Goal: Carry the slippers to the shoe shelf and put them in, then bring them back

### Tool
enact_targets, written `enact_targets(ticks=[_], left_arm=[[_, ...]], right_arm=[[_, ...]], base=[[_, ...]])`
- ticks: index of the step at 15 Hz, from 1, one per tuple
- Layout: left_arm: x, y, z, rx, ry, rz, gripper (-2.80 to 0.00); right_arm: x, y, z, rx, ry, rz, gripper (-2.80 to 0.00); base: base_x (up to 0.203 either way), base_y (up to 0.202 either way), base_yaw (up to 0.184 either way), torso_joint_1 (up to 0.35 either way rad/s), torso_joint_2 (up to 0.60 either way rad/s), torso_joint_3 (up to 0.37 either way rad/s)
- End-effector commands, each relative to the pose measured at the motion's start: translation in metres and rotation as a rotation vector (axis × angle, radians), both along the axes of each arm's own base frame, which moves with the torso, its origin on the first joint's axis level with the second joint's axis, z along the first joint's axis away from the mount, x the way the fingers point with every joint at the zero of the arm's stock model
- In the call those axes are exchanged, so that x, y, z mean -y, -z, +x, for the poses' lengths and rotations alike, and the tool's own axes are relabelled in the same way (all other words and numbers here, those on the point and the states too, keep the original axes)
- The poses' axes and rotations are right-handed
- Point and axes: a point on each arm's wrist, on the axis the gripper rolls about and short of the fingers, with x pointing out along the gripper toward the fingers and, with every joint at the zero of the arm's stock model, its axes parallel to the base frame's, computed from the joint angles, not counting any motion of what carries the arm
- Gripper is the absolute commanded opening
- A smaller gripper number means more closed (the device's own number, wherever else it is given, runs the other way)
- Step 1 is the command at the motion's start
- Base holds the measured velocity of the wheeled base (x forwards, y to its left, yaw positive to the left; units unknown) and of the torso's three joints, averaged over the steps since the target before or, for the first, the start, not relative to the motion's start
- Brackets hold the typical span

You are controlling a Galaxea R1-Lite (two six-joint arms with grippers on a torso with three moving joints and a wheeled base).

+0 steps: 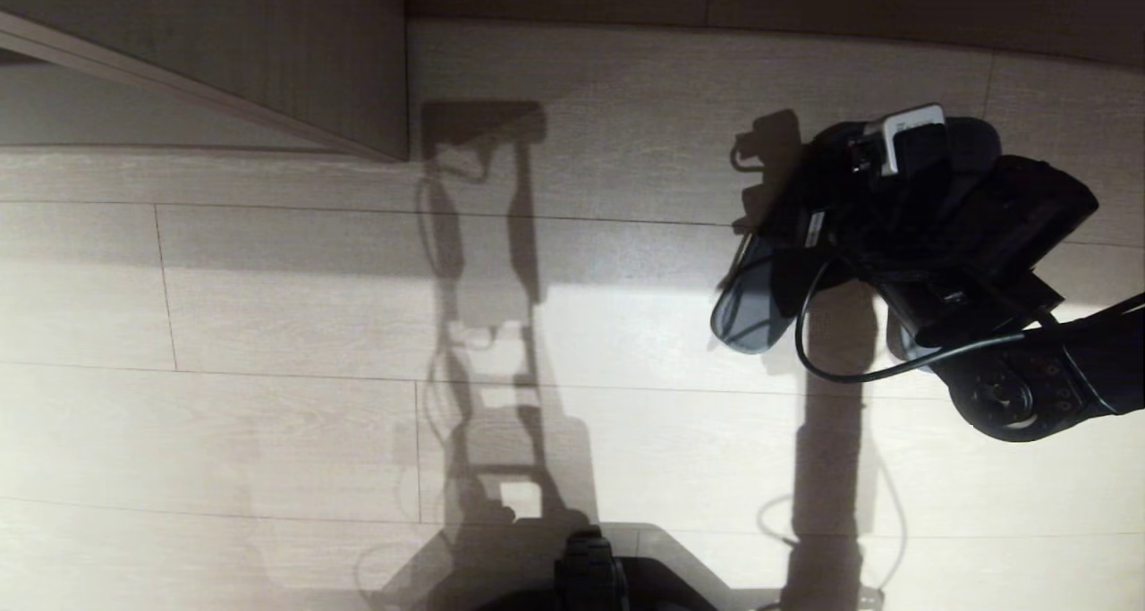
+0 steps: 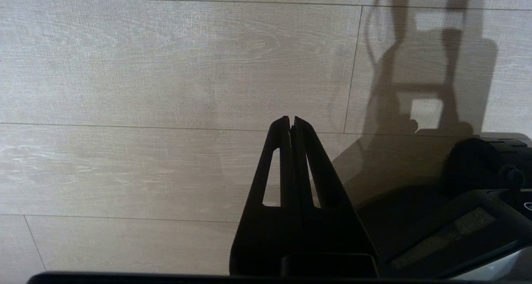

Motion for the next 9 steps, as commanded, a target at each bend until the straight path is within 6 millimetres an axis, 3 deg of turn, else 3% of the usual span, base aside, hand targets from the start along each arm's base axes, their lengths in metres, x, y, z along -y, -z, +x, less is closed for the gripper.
enact_targets(ticks=[1, 6, 9], left_arm=[[0.000, 0.000, 0.000, 0.000, 0.000, -0.001, -2.80], [0.000, 0.000, 0.000, 0.000, 0.000, -0.001, -2.80], [0.000, 0.000, 0.000, 0.001, 0.000, 0.000, -2.80]], right_arm=[[-0.006, 0.004, -0.003, -0.007, -0.025, -0.004, -2.80], [-0.020, 0.021, -0.012, -0.072, -0.075, -0.028, -2.80], [-0.018, 0.028, -0.017, -0.100, -0.074, -0.038, -2.80]], base=[[0.000, 0.000, 0.000, 0.000, 0.00, 0.000], [0.000, 0.000, 0.000, 0.000, 0.00, 0.000], [0.000, 0.000, 0.000, 0.000, 0.00, 0.000]])
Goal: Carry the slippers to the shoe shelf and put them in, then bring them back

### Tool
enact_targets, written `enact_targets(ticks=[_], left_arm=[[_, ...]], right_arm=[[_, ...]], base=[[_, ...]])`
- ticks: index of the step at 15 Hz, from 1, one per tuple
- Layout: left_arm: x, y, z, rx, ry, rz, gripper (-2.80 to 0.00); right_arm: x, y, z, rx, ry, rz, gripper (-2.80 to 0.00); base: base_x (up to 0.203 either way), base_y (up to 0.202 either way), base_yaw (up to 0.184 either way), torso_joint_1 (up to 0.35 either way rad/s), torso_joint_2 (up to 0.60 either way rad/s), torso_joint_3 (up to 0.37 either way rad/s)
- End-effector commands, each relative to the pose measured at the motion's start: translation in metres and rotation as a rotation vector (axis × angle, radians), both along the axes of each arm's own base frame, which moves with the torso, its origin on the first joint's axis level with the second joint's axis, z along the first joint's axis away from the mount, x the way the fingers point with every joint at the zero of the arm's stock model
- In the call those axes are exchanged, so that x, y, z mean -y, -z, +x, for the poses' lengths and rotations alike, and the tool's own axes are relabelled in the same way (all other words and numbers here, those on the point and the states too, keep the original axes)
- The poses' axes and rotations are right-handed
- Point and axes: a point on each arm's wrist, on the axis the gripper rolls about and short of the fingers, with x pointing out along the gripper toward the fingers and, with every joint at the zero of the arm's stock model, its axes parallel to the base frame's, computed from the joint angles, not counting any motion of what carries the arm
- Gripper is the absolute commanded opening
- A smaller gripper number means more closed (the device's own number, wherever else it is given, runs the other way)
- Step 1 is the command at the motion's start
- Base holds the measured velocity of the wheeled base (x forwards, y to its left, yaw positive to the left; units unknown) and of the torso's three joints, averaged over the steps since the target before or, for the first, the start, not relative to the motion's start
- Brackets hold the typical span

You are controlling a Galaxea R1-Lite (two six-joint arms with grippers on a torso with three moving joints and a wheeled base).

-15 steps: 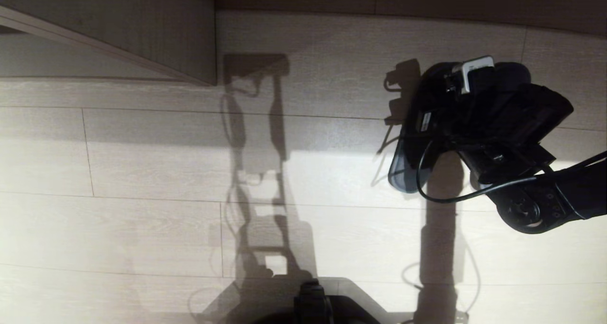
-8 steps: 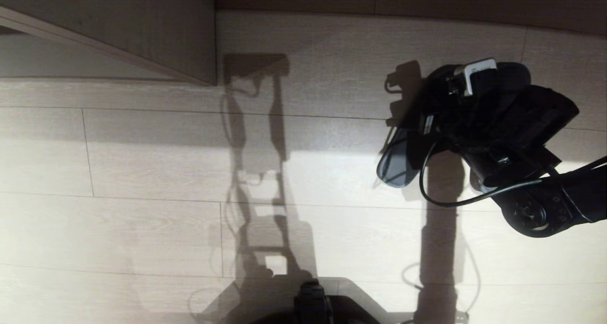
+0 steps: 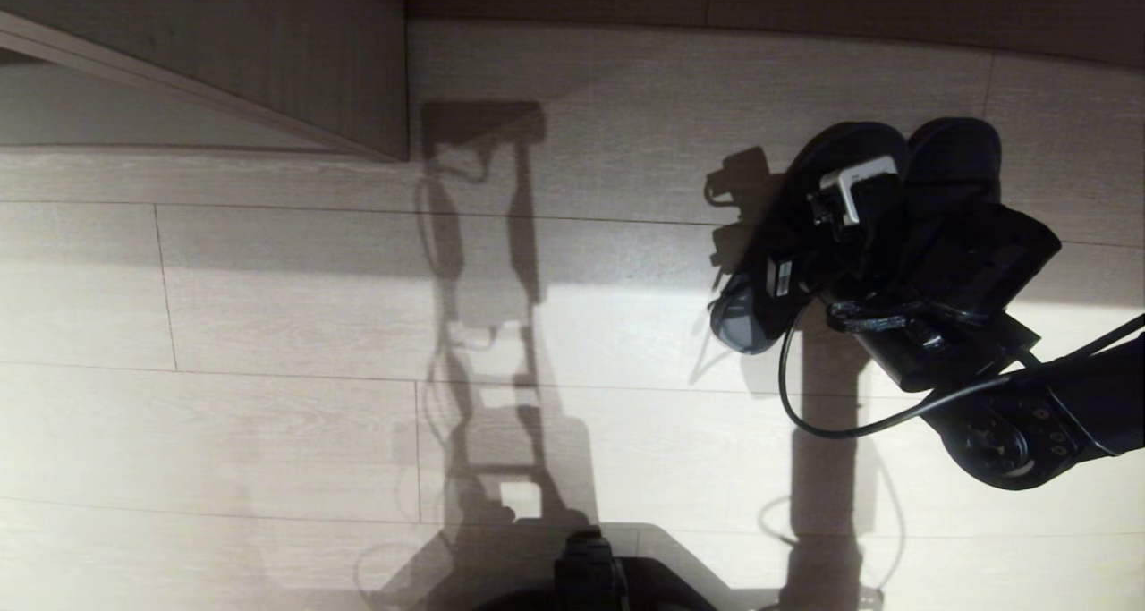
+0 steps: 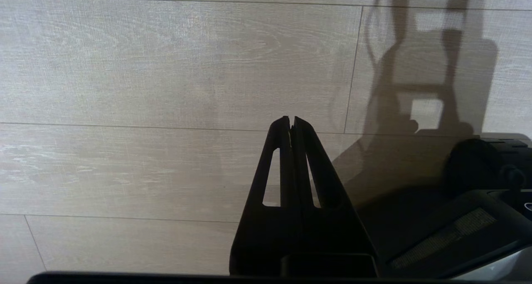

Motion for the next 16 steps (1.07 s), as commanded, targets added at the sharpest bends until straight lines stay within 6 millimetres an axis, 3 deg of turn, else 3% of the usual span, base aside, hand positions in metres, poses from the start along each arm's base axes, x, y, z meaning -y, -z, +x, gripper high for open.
enact_targets(ticks=[1, 16], left_arm=[[0.000, 0.000, 0.000, 0.000, -0.001, 0.001, -2.80], [0.000, 0.000, 0.000, -0.003, 0.000, 0.001, -2.80]], right_arm=[[0.003, 0.002, -0.005, -0.006, 0.006, -0.013, -2.80], [0.055, 0.010, -0.022, -0.021, 0.043, -0.091, -2.80]], base=[[0.000, 0.000, 0.000, 0.000, 0.00, 0.000], [0.000, 0.000, 0.000, 0.000, 0.00, 0.000]])
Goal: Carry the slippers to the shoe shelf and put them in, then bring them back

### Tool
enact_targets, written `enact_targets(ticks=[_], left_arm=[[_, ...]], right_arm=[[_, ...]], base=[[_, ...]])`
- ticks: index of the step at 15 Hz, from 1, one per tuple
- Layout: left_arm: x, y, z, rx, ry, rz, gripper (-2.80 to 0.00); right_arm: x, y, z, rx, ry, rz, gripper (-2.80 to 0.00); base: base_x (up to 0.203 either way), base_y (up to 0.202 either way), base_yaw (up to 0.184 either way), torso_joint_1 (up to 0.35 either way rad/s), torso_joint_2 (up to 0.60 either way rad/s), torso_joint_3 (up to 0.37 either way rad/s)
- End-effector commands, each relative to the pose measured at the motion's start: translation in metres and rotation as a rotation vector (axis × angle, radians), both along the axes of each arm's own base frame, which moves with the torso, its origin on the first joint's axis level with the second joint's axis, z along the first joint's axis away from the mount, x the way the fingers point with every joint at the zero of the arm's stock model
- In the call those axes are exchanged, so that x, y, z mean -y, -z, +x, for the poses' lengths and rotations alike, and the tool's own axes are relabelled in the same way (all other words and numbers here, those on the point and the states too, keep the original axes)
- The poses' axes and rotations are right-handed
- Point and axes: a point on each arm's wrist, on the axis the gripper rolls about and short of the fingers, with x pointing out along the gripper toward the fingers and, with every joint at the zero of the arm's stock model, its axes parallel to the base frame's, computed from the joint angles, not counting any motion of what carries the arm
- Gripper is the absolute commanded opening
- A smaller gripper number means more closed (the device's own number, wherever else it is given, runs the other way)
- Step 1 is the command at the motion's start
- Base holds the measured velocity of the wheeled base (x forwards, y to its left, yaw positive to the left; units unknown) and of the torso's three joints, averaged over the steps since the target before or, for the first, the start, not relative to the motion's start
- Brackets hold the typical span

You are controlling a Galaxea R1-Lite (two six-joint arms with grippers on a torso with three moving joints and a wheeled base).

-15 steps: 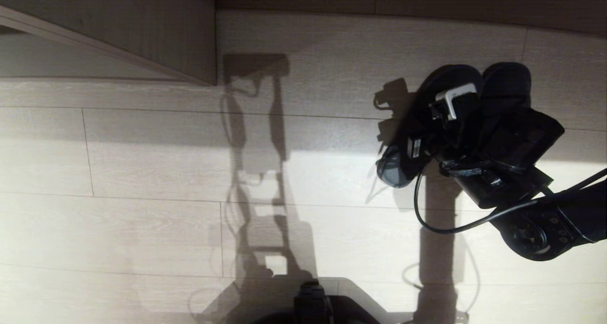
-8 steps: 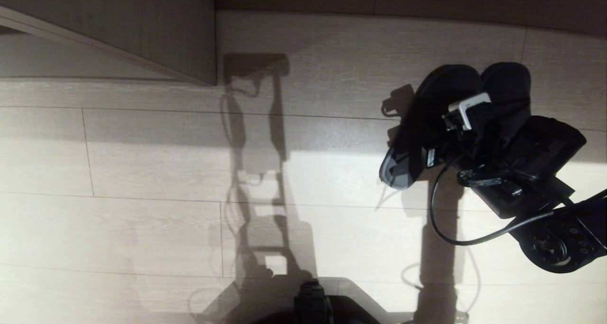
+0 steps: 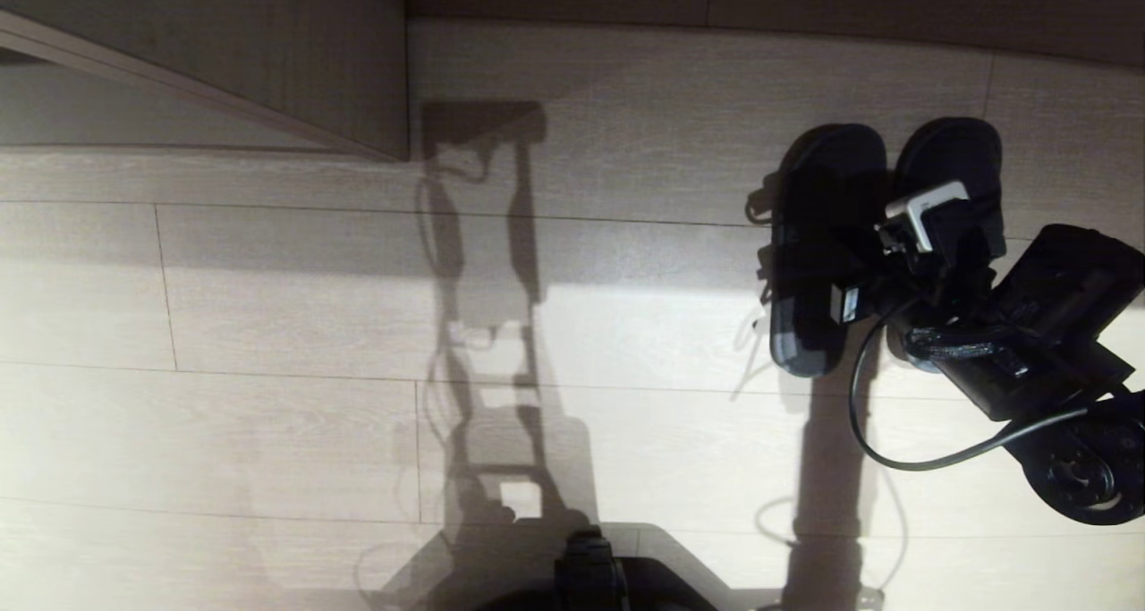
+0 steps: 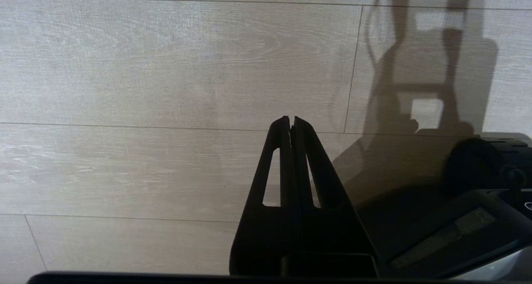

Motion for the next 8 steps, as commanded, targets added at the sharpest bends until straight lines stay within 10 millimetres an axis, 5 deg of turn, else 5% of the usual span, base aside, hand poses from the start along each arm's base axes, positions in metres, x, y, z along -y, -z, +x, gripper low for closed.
enact_targets(ticks=[1, 8], left_arm=[[0.0000, -0.0001, 0.0000, 0.002, 0.000, 0.001, -2.80], [0.0000, 0.0000, 0.0001, -0.001, -0.001, 0.003, -2.80]], right_arm=[[0.0038, -0.0021, -0.0012, 0.012, 0.009, -0.002, -2.80], [0.0128, -0.0025, -0.0019, 0.013, 0.032, -0.008, -2.80]], base=[[0.000, 0.000, 0.000, 0.000, 0.00, 0.000], [0.000, 0.000, 0.000, 0.000, 0.00, 0.000]])
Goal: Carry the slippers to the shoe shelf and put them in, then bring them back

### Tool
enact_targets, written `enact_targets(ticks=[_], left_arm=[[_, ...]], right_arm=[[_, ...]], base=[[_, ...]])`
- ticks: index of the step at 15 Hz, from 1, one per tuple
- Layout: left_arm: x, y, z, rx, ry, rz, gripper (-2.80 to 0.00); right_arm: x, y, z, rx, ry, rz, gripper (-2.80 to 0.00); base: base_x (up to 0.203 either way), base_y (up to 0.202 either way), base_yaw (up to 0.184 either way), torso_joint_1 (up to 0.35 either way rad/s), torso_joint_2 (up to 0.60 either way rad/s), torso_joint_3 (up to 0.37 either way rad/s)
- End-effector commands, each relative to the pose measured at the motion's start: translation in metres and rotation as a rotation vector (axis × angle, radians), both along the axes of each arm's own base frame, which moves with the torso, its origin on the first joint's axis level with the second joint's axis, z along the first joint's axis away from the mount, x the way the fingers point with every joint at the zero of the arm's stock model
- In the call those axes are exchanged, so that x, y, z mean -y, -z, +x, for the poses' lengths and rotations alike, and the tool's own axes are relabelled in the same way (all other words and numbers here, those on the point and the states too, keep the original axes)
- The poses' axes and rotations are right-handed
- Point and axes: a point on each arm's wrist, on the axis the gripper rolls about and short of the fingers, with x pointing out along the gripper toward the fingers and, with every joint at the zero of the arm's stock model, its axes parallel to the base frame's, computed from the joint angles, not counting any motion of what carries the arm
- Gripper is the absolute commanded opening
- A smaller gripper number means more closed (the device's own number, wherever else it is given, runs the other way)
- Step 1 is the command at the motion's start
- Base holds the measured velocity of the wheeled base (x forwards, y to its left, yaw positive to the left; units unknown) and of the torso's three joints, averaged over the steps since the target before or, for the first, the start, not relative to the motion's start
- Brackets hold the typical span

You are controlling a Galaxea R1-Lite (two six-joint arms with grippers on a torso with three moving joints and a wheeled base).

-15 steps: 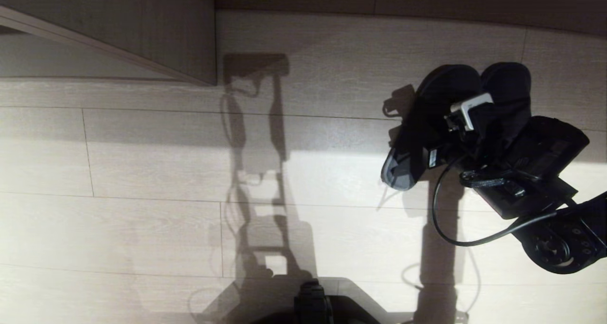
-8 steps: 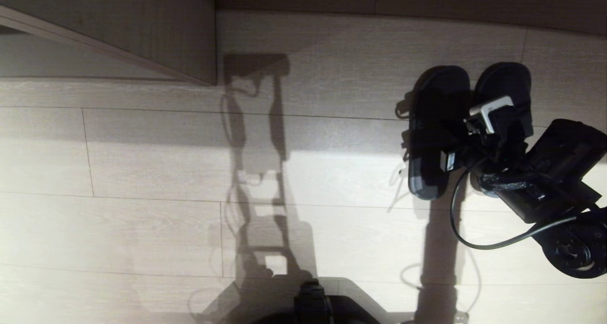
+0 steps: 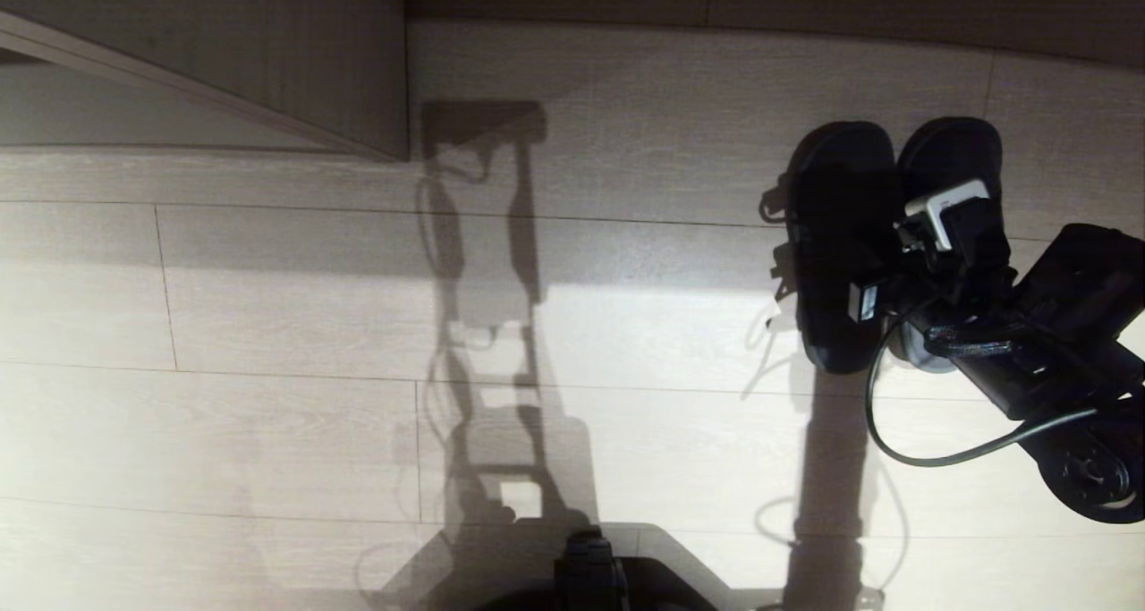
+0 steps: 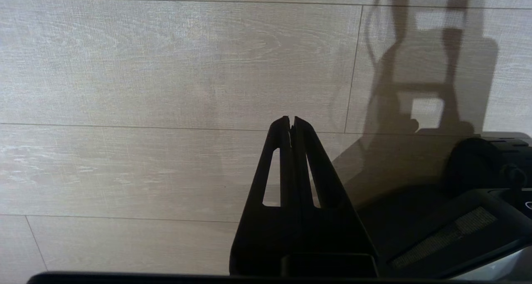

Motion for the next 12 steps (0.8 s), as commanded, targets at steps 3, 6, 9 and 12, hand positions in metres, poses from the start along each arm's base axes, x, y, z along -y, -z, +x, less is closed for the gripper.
enact_targets(ticks=[3, 6, 9, 12], left_arm=[[0.000, 0.000, 0.000, -0.002, 0.000, -0.001, -2.80], [0.000, 0.000, 0.000, -0.002, 0.000, -0.001, -2.80], [0.000, 0.000, 0.000, 0.001, 0.000, -0.001, -2.80], [0.000, 0.000, 0.000, 0.001, 0.000, -0.001, -2.80]], right_arm=[[0.000, -0.005, -0.005, 0.018, -0.003, 0.000, -2.80], [0.000, -0.007, -0.026, 0.015, -0.074, -0.007, -2.80], [0.003, -0.019, -0.048, 0.054, -0.085, 0.019, -2.80], [0.006, -0.025, -0.067, 0.075, -0.088, 0.033, -2.80]], base=[[0.000, 0.000, 0.000, 0.000, 0.00, 0.000], [0.000, 0.000, 0.000, 0.000, 0.00, 0.000], [0.000, 0.000, 0.000, 0.000, 0.00, 0.000], [0.000, 0.000, 0.000, 0.000, 0.00, 0.000]])
